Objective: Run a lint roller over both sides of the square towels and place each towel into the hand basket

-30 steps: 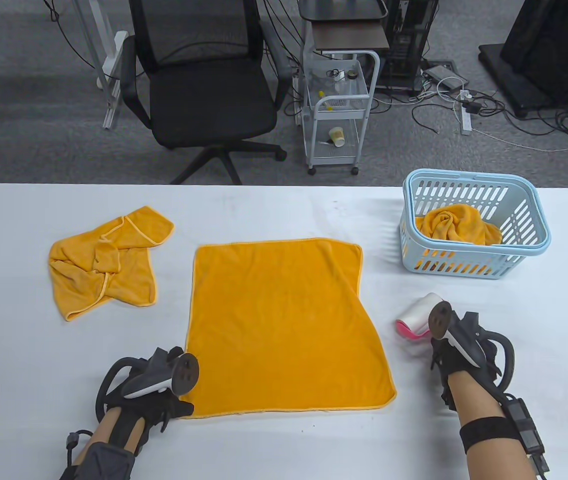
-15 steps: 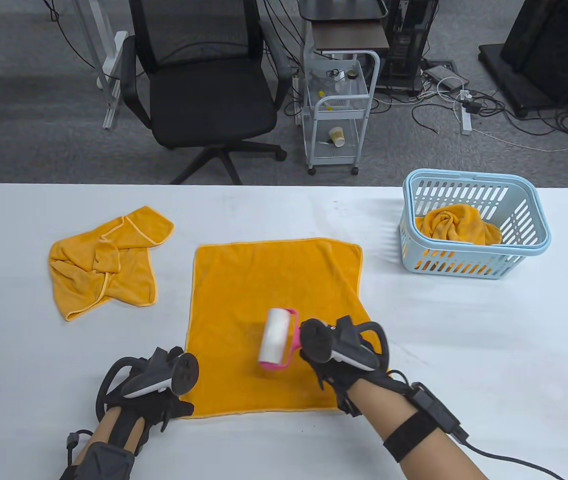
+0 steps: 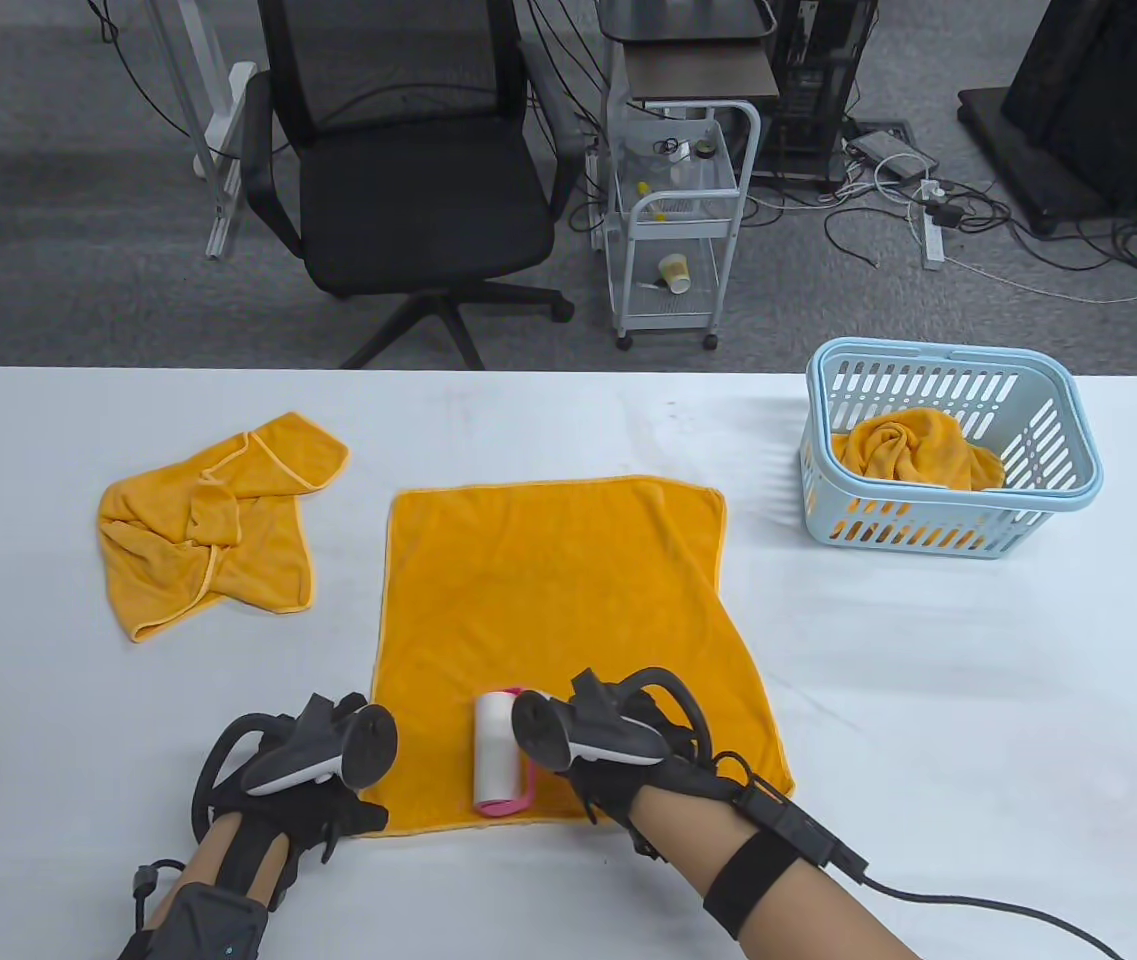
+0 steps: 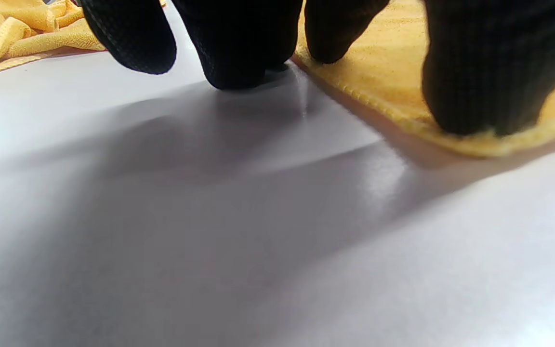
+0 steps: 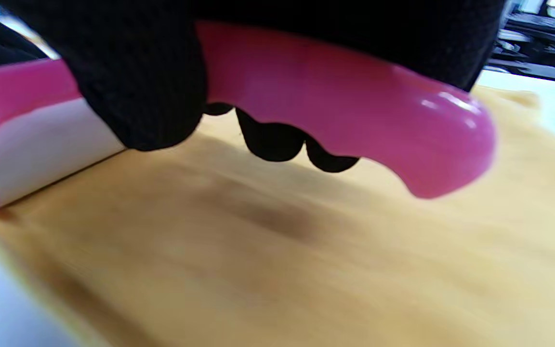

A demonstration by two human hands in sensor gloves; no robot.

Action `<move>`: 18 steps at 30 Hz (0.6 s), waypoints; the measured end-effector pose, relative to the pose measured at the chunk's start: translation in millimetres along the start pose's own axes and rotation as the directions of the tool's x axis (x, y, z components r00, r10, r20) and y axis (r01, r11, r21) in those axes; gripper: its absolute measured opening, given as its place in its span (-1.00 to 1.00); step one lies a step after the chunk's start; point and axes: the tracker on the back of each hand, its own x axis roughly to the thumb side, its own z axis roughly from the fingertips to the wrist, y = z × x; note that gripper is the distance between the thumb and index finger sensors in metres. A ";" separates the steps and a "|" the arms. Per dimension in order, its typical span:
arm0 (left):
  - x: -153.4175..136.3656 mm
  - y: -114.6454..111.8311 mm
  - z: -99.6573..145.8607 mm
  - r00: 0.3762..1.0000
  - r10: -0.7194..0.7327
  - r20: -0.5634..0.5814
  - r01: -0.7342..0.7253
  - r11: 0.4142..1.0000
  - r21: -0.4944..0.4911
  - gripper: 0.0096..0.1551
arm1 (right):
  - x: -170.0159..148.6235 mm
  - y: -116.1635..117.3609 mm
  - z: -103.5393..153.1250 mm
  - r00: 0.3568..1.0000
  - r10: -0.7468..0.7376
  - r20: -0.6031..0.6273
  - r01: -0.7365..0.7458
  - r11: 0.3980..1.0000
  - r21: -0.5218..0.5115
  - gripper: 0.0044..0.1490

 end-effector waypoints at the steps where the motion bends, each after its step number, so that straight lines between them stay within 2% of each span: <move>1: 0.0 0.1 0.0 1.000 -0.001 -0.001 0.001 1.000 0.000 0.09 | -12.1 -0.9 4.9 0.999 0.039 -0.030 -0.038 0.999 0.036 -0.24; 3: 0.0 0.2 0.0 1.000 -0.003 -0.001 0.003 1.000 0.000 0.09 | -33.9 -2.3 13.2 0.991 0.100 -0.087 -0.090 0.990 0.107 -0.24; 4: 0.0 0.2 0.0 1.000 -0.003 -0.001 0.003 1.000 0.000 0.09 | -51.1 -2.7 19.9 0.979 0.154 -0.136 -0.129 0.975 0.179 -0.25; 6: -0.1 0.3 -0.1 1.000 -0.002 -0.001 0.002 1.000 0.000 0.09 | -73.9 -2.4 28.3 0.953 0.235 -0.192 -0.183 0.949 0.258 -0.25; 8: 0.2 0.3 0.0 1.000 -0.005 -0.001 0.005 1.000 0.000 0.09 | -89.0 -1.3 32.8 0.917 0.328 -0.229 -0.234 0.905 0.356 -0.26; 10: 0.3 0.4 -0.1 1.000 -0.006 -0.001 0.006 1.000 0.000 0.09 | -95.6 -4.6 33.1 0.897 0.370 -0.241 -0.270 0.891 0.366 -0.27; 12: 0.2 0.3 -0.1 1.000 -0.006 -0.001 0.006 1.000 0.000 0.09 | -91.9 -11.5 28.1 0.912 0.326 -0.250 -0.238 0.916 0.323 -0.27; 13: 0.4 0.2 -0.3 1.000 -0.006 0.000 0.006 1.000 0.000 0.09 | -83.0 -17.9 21.1 0.938 0.252 -0.239 -0.192 0.950 0.246 -0.27; 14: 0.4 0.2 -0.3 1.000 -0.007 0.000 0.007 1.000 0.000 0.09 | -79.2 -20.0 18.2 0.947 0.223 -0.233 -0.173 0.961 0.215 -0.27; 15: 0.4 0.2 -0.3 1.000 -0.006 0.001 0.006 1.000 0.000 0.09 | -65.7 -24.6 8.2 0.969 0.138 -0.205 -0.113 0.985 0.128 -0.26; 18: 0.3 0.1 -0.4 1.000 -0.002 0.002 0.002 1.000 0.000 0.09 | -30.9 -29.0 -17.0 0.990 0.013 -0.142 -0.016 1.000 -0.021 -0.26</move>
